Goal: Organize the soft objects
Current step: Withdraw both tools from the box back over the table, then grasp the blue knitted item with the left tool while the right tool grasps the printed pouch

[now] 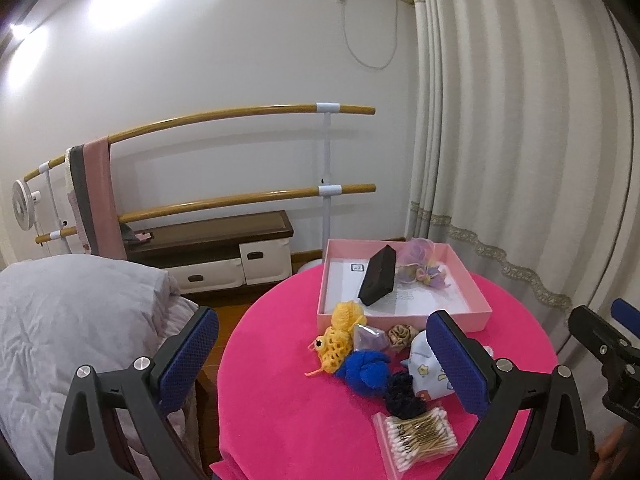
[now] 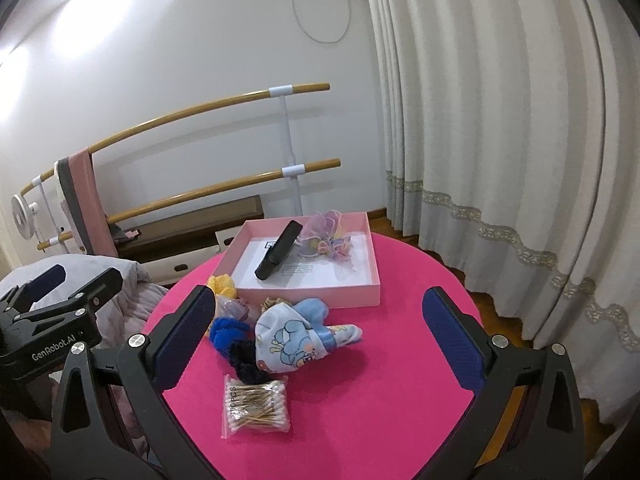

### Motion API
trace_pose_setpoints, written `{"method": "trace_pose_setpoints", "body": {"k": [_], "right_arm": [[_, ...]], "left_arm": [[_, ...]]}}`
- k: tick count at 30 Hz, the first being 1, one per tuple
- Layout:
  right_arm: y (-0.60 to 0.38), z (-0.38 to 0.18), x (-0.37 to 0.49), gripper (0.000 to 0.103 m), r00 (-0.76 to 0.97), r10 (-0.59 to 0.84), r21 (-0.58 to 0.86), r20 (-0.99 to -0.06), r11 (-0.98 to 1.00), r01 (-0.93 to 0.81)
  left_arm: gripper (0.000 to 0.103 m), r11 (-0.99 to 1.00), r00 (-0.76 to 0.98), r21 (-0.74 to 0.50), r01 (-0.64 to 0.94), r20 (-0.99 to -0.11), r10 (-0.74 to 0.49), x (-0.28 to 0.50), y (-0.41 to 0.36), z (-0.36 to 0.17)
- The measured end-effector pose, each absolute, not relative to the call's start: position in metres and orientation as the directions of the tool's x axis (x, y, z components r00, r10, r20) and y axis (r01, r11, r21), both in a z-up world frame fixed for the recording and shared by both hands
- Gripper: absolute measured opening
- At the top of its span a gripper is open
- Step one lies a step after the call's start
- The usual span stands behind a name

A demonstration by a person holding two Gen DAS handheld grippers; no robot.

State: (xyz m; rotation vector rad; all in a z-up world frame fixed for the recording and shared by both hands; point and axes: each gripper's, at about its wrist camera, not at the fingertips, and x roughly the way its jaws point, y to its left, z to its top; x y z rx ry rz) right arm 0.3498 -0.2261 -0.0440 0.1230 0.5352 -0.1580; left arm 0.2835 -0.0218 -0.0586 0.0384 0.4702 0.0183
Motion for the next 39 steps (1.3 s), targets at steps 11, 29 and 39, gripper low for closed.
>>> {"method": "trace_pose_setpoints", "body": {"k": [11,29,39], "right_arm": [[-0.234,-0.076,0.363,0.103,0.796,-0.132,0.056,-0.591,0.978,0.203],[-0.237,-0.115,0.405,0.103,0.722,-0.086,0.066,-0.686,0.982,0.179],[-0.239,-0.153,0.433,0.103,0.659,-0.032,0.100,-0.752,0.982,0.161]], "left_arm": [[0.103,0.999,0.871,0.045,-0.005,-0.491,0.027,0.303,-0.016,-0.069],[0.103,0.999,0.765,0.038,0.034,-0.644,-0.002,0.358,-0.005,-0.118],[0.103,0.998,0.685,0.000,0.057,-0.727,-0.039,0.406,-0.014,-0.154]]}}
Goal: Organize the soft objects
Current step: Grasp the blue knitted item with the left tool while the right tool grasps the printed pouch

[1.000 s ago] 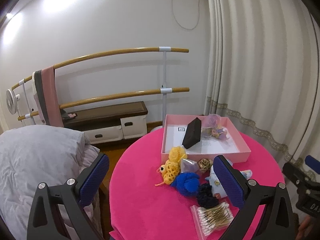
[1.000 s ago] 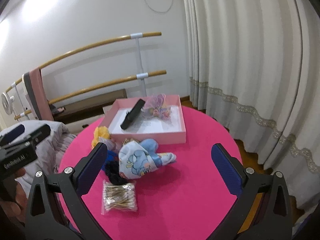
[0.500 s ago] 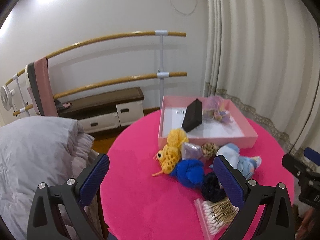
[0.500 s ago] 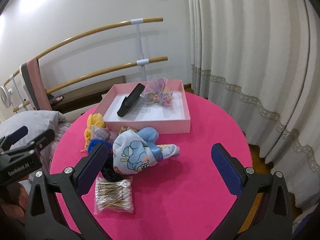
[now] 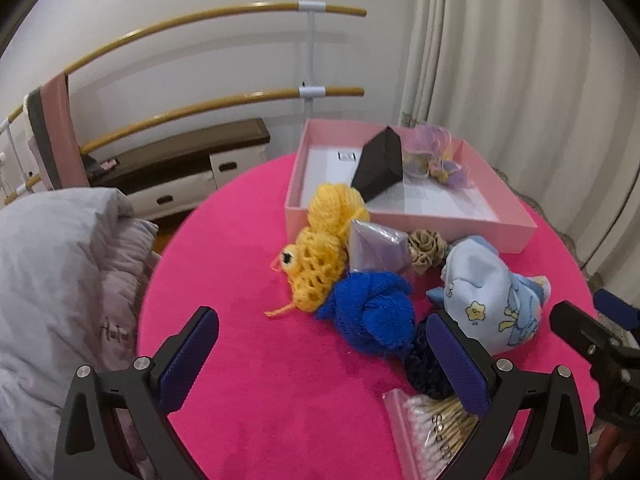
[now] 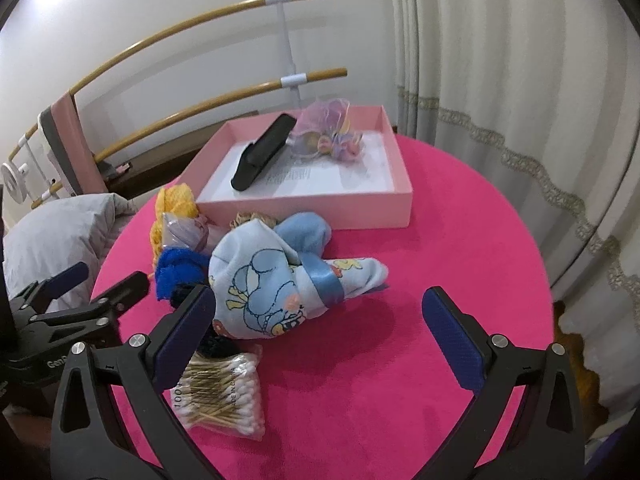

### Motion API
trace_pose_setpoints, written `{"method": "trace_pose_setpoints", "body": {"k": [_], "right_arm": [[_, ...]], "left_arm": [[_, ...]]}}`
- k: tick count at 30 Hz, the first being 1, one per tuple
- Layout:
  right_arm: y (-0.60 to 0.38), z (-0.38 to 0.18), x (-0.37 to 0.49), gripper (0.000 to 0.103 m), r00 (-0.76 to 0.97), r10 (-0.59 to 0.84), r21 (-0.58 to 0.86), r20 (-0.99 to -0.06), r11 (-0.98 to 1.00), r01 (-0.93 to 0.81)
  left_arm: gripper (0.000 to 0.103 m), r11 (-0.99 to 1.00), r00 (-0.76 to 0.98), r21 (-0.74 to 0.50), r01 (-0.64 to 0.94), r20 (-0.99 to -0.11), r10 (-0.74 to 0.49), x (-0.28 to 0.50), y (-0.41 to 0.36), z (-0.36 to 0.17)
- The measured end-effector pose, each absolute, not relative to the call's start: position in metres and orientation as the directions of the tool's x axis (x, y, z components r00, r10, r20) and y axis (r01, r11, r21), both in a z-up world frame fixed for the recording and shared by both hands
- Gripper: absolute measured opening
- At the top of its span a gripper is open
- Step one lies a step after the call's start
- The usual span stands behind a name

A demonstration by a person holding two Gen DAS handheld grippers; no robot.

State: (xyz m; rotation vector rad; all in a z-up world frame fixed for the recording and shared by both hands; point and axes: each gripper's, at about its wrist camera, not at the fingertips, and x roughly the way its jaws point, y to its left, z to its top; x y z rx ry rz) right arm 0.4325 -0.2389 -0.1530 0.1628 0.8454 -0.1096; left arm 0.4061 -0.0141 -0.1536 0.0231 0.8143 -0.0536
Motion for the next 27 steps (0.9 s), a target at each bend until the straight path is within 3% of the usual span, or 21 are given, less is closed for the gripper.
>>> {"method": "trace_pose_setpoints", "body": {"k": [7,15,17,19,21,27], "right_arm": [[-0.243,-0.170,0.447,0.103,0.630,-0.009,0.113,-0.777,0.982,0.153],[-0.236,-0.189,0.468,0.097,0.605,0.048,0.145,-0.795,0.983,0.112],[-0.233,-0.194,0.474,0.090,0.595,0.075,0.160,-0.800,0.983,0.091],[-0.229,-0.198,0.475,0.063,0.597,0.137,0.214,-0.790,0.975,0.061],[-0.225,-0.198,0.474,0.058,0.601,0.132,0.205,-0.789,0.977,0.054],[-0.236,-0.190,0.455,0.049,0.622,0.116,0.201,-0.775,0.977,0.069]], "left_arm": [[0.098,0.998,0.624,-0.057,0.024,-0.779,-0.059,0.449,-0.015,-0.190],[0.062,0.988,0.598,-0.139,0.066,-0.787,-0.151,0.462,-0.009,-0.204],[0.054,0.986,0.600,-0.148,0.071,-0.784,-0.161,0.460,-0.004,-0.200],[0.047,0.985,0.601,-0.149,0.089,-0.780,-0.172,0.459,-0.003,-0.197],[0.039,0.983,0.600,-0.155,0.100,-0.778,-0.184,0.456,-0.002,-0.196],[0.030,0.979,0.609,-0.167,0.114,-0.767,-0.202,0.444,0.000,-0.189]]}}
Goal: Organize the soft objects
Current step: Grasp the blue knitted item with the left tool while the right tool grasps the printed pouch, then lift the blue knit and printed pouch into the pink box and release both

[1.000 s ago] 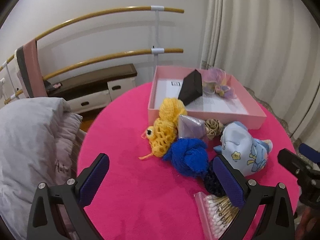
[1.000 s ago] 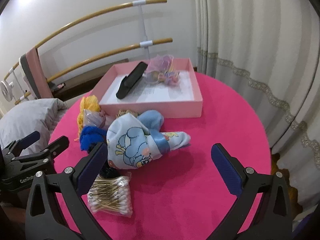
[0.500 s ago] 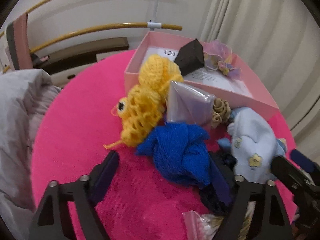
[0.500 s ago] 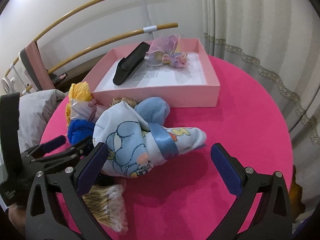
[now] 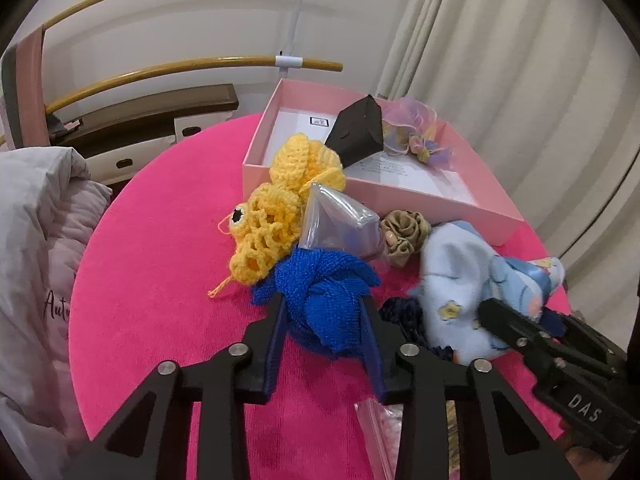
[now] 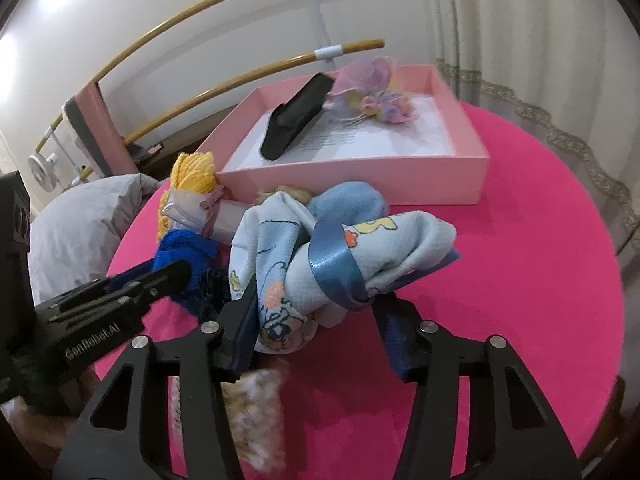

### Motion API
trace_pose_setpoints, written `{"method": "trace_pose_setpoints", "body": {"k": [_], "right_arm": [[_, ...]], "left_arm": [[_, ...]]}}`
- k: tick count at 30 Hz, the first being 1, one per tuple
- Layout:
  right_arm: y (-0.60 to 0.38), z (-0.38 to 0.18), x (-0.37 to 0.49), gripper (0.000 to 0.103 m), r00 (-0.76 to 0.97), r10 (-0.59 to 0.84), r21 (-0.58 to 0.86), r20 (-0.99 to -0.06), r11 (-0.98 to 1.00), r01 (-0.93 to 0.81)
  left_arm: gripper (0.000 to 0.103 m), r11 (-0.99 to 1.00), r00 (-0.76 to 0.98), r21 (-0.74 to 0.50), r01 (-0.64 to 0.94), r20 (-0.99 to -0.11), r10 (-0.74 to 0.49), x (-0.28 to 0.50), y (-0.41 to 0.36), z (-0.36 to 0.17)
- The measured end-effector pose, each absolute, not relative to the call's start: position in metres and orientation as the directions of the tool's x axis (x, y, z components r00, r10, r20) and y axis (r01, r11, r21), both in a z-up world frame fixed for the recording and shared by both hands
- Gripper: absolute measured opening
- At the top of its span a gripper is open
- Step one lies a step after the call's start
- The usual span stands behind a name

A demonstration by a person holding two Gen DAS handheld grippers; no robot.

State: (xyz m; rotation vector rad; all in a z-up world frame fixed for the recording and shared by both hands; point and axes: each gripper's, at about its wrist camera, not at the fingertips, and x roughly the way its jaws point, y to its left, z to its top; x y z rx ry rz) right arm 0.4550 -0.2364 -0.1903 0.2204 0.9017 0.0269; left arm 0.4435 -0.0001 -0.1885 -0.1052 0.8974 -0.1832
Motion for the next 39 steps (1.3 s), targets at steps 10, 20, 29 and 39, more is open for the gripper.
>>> {"method": "trace_pose_setpoints", "body": {"k": [10,20,29,39], "right_arm": [[-0.256,-0.178,0.434,0.049,0.632,0.044,0.160,-0.774,0.979,0.128],[-0.253,-0.190,0.440,0.053,0.614,0.049,0.167,-0.788,0.977,0.136],[-0.250,-0.188,0.441,0.045,0.629,0.060,0.173,-0.775,0.978,0.119],[-0.246,-0.162,0.430,0.044,0.665,0.042,0.149,-0.745,0.983,0.105]], "left_arm": [[0.023,0.985,0.629,-0.135,0.110,-0.758,-0.174,0.417,-0.002,-0.177],[0.038,0.988,0.610,-0.111,0.103,-0.778,-0.151,0.436,-0.018,-0.191],[0.023,0.983,0.627,-0.134,0.124,-0.757,-0.182,0.424,-0.004,-0.185],[0.022,0.984,0.676,-0.116,0.132,-0.716,-0.175,0.396,0.004,-0.157]]}}
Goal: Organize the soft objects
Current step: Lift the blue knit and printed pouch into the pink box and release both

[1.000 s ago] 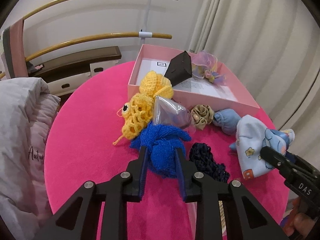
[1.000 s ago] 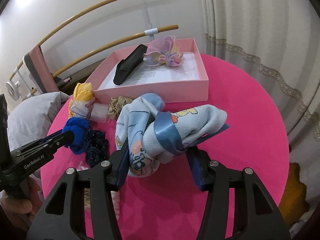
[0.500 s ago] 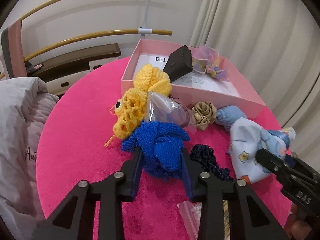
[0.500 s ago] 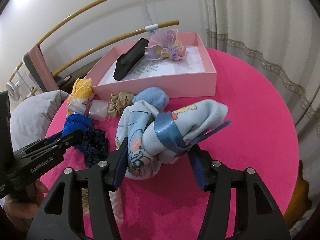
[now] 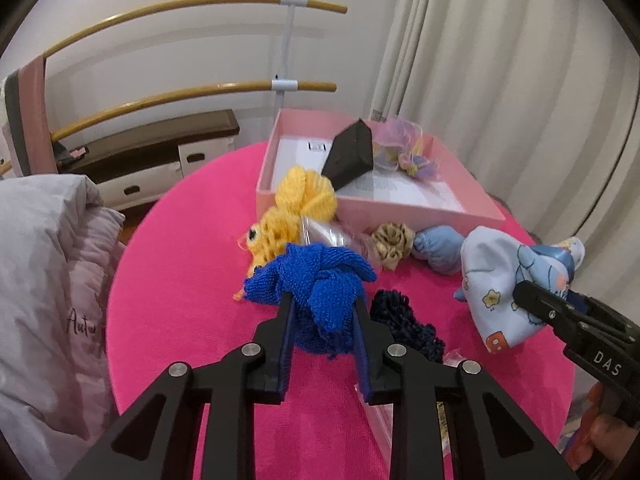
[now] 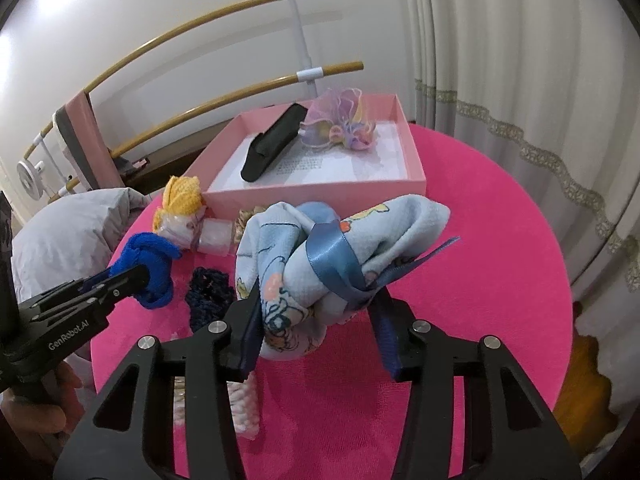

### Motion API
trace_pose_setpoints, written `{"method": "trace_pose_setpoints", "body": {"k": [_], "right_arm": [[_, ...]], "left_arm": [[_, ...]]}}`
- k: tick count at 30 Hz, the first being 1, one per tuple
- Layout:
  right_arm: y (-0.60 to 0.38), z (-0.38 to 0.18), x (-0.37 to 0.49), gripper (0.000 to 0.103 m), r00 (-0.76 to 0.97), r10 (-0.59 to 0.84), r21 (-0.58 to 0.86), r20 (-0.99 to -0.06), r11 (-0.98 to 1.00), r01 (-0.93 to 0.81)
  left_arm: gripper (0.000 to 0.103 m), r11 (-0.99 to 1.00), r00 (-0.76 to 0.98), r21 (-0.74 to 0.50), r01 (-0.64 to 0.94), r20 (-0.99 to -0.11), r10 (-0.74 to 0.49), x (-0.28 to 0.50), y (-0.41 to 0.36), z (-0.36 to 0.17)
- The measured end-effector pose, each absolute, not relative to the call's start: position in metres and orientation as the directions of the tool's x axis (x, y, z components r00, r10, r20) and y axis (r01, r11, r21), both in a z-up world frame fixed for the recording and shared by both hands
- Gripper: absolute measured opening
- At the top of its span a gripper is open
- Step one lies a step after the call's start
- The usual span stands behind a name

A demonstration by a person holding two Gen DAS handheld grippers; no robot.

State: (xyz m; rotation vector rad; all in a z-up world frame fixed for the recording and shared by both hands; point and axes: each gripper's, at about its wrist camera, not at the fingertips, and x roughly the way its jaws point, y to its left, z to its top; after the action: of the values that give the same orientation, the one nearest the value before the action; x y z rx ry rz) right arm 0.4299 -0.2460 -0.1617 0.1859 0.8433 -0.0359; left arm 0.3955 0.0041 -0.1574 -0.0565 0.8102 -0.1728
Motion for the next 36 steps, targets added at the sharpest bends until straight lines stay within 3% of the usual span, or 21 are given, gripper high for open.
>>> {"method": "trace_pose_setpoints", "body": {"k": [19,36], "right_arm": [[-0.244,-0.091,0.447,0.044,0.767,0.016,0.105,-0.641,0.992,0.067],[-0.260,-0.042,0.524,0.045,0.815,-0.006,0.100,-0.579,0.992,0.079]], "left_arm": [[0.023,0.986,0.792,-0.067,0.149,-0.590,-0.160,0.387,0.002,-0.080],[0.023,0.986,0.814,-0.073,0.151,-0.557,-0.166,0.483,-0.010,-0.043]]}}
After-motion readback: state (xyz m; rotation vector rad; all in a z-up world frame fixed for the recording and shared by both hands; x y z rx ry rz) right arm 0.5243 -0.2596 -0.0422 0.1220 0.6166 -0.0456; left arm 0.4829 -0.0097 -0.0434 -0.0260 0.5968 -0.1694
